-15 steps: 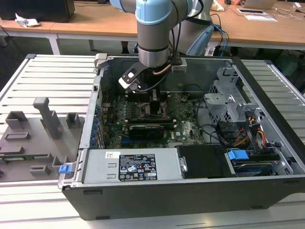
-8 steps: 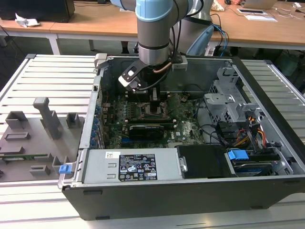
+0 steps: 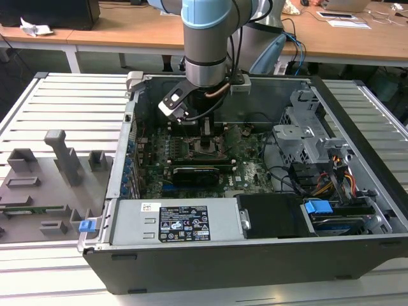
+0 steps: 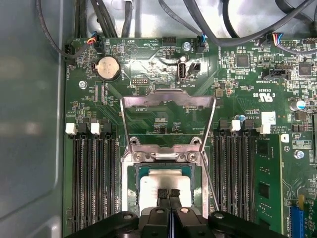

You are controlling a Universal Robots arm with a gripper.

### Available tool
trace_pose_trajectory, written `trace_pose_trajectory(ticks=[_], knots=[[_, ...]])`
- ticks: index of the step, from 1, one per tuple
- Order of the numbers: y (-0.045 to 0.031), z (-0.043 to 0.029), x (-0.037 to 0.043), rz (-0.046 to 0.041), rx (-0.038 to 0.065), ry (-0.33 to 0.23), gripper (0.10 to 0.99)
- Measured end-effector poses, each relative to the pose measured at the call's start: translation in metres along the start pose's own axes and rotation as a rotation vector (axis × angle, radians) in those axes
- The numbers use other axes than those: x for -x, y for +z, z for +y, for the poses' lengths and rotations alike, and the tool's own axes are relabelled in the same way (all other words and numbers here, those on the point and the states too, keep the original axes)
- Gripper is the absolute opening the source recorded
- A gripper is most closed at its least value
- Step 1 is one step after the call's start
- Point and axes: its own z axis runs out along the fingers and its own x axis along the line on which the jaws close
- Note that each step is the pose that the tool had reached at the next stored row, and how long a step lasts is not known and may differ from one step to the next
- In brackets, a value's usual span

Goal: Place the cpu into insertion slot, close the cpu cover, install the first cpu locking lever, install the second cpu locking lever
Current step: 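Place the cpu into insertion slot, then close the cpu cover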

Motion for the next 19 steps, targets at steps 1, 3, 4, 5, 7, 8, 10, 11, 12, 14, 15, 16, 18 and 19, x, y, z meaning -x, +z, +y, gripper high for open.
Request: trace_pose_trajectory(ticks=[1,3,4,5,7,8,10,11,12,14,15,16,18,19], knots=[[-0.0005,0.0,0.0,-0.0001,0.0,0.0,0.106],[-0.0018,0.0002,0.0,0.0,0.0,0.0,0.106],[-0.0026,0.0002,0.0,0.0,0.0,0.0,0.106],[-0.0032,0.0003,0.0,0.0,0.0,0.0,0.106],[-0.0041,0.0004,0.0,0.0001,0.0,0.0,0.106],[-0.0044,0.0004,0.0,0.0001,0.0,0.0,0.106],[-0.0052,0.0004,0.0,0.0001,0.0,0.0,0.106],[-0.0057,0.0004,0.0,0.0,0.0,0.0,0.106],[-0.0061,0.0005,0.0,0.0,0.0,0.0,0.106],[-0.009,0.0007,0.0,0.0,0.0,0.0,0.106],[-0.01,0.0008,0.0,0.0,0.0,0.0,0.106],[-0.0112,0.0009,0.0,0.0001,0.0,0.0,0.106],[-0.0125,0.0009,0.0,0.0,0.0,0.0,0.106],[-0.0129,0.001,0.0,0.0001,0.0,0.0,0.106]])
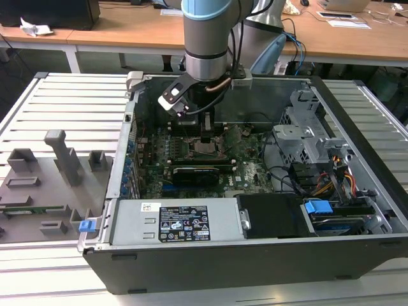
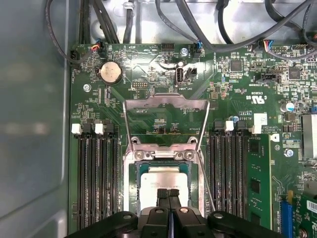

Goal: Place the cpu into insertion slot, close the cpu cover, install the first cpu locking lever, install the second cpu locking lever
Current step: 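Close the cpu cover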

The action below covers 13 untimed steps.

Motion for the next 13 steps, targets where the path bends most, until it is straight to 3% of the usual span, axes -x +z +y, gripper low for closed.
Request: trace_pose_trajectory(ticks=[13], knots=[[-0.009,0.0007,0.0,-0.0001,0.0,0.0,0.106]])
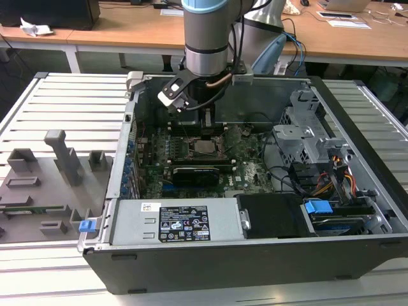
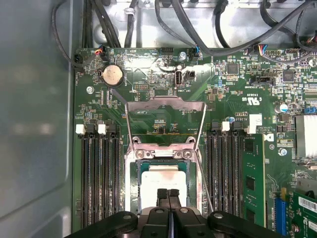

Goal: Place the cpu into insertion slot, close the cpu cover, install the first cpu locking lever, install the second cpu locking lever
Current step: 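Close the cpu cover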

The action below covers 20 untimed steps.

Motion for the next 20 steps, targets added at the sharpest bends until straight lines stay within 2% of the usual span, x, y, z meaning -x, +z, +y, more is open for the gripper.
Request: trace_pose_trajectory(ticks=[10,20], knots=[[-0.0044,0.0003,0.0,-0.0001,0.0,0.0,0.106],[-0.012,0.0009,0.0001,-0.0001,0.0,0.0,0.106]])
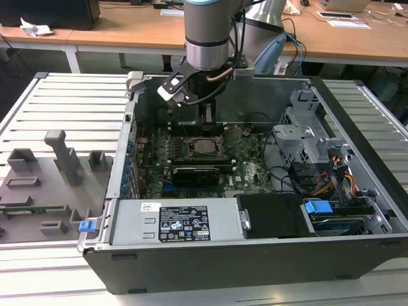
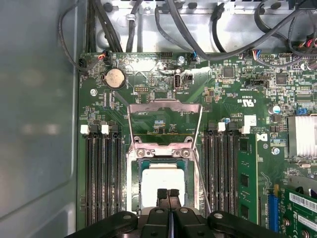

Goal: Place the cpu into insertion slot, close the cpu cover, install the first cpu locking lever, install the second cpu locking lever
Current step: 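Close the cpu cover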

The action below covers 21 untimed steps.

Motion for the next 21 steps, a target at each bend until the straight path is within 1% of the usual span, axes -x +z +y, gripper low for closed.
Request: trace_pose_trajectory(ticks=[3,9,12,13,14,16,18,21], knots=[[-0.0015,0.0001,0.0,0.0,0.0,0.0,0.106],[-0.0081,0.0006,0.0,0.0001,0.0,0.0,0.106],[-0.0142,0.001,0.0001,0.0001,0.0,0.0,0.106],[-0.0193,0.0014,0.0001,0.0,0.0,0.0,0.106],[-0.022,0.0016,0.0001,0.0001,0.0,0.0,0.106],[-0.0253,0.0018,0.0001,0.0,0.0,0.0,0.106],[-0.0253,0.0018,0.0002,0.0002,0.0,0.0,0.106],[-0.0253,0.0018,0.0036,0.0001,0.0,0.0,0.106]])
